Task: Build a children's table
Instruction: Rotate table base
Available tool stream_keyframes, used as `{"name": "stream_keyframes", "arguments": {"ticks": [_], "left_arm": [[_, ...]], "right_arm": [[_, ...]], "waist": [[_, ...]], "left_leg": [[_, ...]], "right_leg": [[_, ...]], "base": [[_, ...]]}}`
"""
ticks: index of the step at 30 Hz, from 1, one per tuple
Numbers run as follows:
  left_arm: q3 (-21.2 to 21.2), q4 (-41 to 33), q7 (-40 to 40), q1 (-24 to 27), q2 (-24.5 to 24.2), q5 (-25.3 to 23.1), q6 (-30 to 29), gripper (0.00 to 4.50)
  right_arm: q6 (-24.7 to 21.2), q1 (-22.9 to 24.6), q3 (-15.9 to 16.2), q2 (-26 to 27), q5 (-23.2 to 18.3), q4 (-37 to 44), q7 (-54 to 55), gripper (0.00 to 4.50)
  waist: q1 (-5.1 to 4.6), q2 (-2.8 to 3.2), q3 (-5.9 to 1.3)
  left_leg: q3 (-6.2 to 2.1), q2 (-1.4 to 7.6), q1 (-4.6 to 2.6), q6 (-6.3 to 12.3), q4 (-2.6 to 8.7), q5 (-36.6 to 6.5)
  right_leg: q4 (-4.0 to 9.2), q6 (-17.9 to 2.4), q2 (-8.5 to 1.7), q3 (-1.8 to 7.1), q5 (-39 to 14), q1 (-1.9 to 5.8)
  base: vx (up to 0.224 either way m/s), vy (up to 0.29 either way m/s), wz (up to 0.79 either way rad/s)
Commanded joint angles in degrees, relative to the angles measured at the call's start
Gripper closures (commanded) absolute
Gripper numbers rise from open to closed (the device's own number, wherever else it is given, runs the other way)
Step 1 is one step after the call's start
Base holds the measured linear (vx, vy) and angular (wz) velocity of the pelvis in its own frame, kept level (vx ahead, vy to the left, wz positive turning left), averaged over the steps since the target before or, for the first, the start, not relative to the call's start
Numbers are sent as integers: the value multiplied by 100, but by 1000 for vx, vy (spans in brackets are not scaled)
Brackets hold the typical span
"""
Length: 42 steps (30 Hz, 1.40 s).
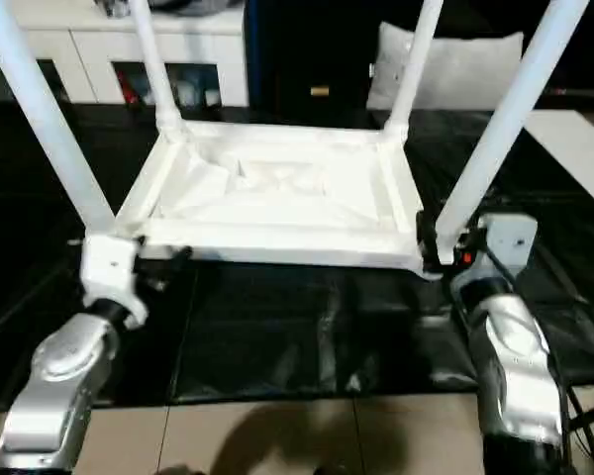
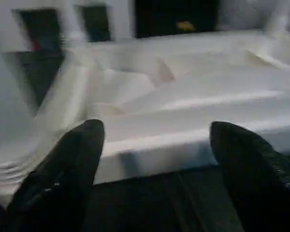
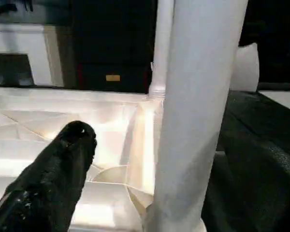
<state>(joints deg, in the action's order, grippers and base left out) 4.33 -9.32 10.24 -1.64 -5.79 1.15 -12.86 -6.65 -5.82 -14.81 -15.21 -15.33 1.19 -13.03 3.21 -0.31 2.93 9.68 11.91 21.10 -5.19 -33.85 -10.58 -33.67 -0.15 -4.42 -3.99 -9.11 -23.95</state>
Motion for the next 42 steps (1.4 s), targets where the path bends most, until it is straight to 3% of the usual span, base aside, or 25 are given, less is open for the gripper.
{"name": "stream_keyframes", "arguments": {"ticks": [1, 5, 8, 12, 17, 18, 19, 21, 22, 23, 25, 27, 28, 30, 31, 32, 35, 38, 42], "left_arm": [[127, -171, -239, 43, 52, -5, 56, 33], [272, -440, -700, 166, 281, -103, 168, 30], [339, -540, -1031, 193, 379, -282, 136, 10], [508, -482, -1233, 128, 432, -282, -34, 3], [773, -107, -1389, -178, 281, -219, -69, 3], [935, 468, -1395, -579, 12, -163, 75, 3], [952, 546, -1416, -628, -29, -177, 111, 0], [988, 750, -1380, -777, -111, -147, 177, 0], [1021, 966, -1300, -941, -184, -77, 259, 0], [1042, 1122, -1177, -1066, -228, 28, 277, 0], [1007, 1328, -1022, -1201, -341, 47, 325, 0], [1019, 1593, -863, -1379, -439, 101, 385, 0], [1010, 1804, -691, -1495, -529, 140, 328, 0], [1119, 2110, -480, -1683, -583, 350, 338, 0], [1119, 2110, -480, -1683, -583, 350, 338, 0], [1118, 2582, -22, -1915, -780, 530, 366, 0], [1148, 3115, 648, -2178, -1017, 827, 510, 0], [904, 3562, 1837, -2336, -1395, 928, 566, 0], [825, 3739, 2419, -2424, -1550, 1052, 483, 0]], "right_arm": [[-141, 124, 97, 43, -103, 251, 41, 0], [-332, 388, 300, 147, 13, 491, 39, 0], [-550, 365, 511, 196, 82, 521, -26, 0], [-673, 325, 680, 154, 85, 505, -170, 0], [-757, 175, 1037, -11, 64, 310, -661, 0], [-926, -8, 1282, -82, -44, 51, -1126, 0], [-943, -29, 1304, -81, -52, 25, -1164, 0], [-1046, -83, 1400, -138, -3, -52, -1242, 0], [-1141, -133, 1496, -180, 37, -142, -1328, 0], [-1218, -168, 1558, -199, 66, -211, -1368, 0], [-1322, -209, 1641, -216, 159, -315, -1348, 0], [-1389, -274, 1742, -214, 374, -500, -1191, 0], [-1543, -330, 1740, -156, 426, -613, -1022, 0], [-1729, -428, 1696, -72, 409, -771, -884, 0], [-1729, -428, 1696, -72, 409, -771, -884, 0], [-1891, -567, 1655, 26, 346, -996, -810, 0], [-1657, -768, 1704, 36, 471, -1358, -824, 0], [-1408, -1114, 1663, 50, 583, -2011, -802, 0], [-1262, -1309, 1629, 68, 640, -2367, -727, 0]], "waist": [[-21, -55, -289], [-61, -31, -312], [-112, -56, -306], [-117, -43, -317], [-98, -33, -336], [-95, -65, -342], [-88, -45, -342], [-68, -38, -352], [-60, -82, -373], [-25, -48, -384], [2, -40, -389], [21, -72, -391], [35, -60, -388], [45, -95, -385], [58, -73, -373], [62, -85, -377], [54, -83, -375], [44, -105, -406], [66, -92, -403]], "left_leg": [[5, 15, 7, 252, 413, -1942], [-22, 27, 13, 258, 441, -2001], [-15, 31, 29, 262, 435, -2015], [-11, 25, 37, 274, 418, -1907], [-15, 22, 46, 333, 411, -1672], [-15, 24, 50, 353, 405, -1635], [-11, 2, 15, 378, 393, -1675], [-24, 41, 32, 358, 404, -1477], [-12, 37, 32, 362, 385, -1309], [-7, 35, 23, 369, 381, -1130], [3, 48, 9, 361, 380, -1058], [7, 64, 2, 328, 385, -1032], [13, 56, -1, 293, 388, -1054], [13, 49, -3, 268, 395, -1078], [22, 34, -28, 224, 400, -1179], [16, 30, -32, 187, 403, -1236], [5, 23, -53, 84, 423, -1467], [4, 39, -37, 40, 420, -1245], [32, 51, -71, 44, 411, -1123]], "right_leg": [[625, 120, -176, 112, -3255, 177], [615, 80, -172, 114, -2957, 197], [600, 17, -163, 131, -2797, 202], [588, -1, -173, 148, -2729, 205], [539, -131, -174, 158, -2310, 238], [521, -189, -179, 156, -2274, 243], [533, -189, -170, 158, -2363, 225], [498, -328, -196, 173, -2050, 258], [453, -438, -192, 184, -1767, 274], [411, -574, -198, 194, -1501, 279], [391, -699, -208, 200, -1329, 281], [373, -778, -221, 203, -1215, 299], [369, -796, -226, 207, -1252, 300], [370, -786, -239, 212, -1373, 303], [397, -753, -241, 212, -1571, 283], [402, -711, -251, 210, -1695, 282], [433, -603, -264, 208, -2000, 261], [351, -775, -269, 219, -1488, 285], [303, -1009, -286, 234, -1194, 285]], "base": [[0, 0, 0], [0, 0, 0], [0, 0, 0], [0, 0, 0], [0, 0, 0], [0, 0, 0], [0, 0, 0], [0, 0, 0], [0, 0, 0], [0, 0, 0], [0, 0, 0], [0, 0, 0], [0, 0, 0], [0, 0, 0], [0, 0, 0], [0, 0, 0], [0, 0, 0], [0, 0, 0], [0, 0, 0]]}}
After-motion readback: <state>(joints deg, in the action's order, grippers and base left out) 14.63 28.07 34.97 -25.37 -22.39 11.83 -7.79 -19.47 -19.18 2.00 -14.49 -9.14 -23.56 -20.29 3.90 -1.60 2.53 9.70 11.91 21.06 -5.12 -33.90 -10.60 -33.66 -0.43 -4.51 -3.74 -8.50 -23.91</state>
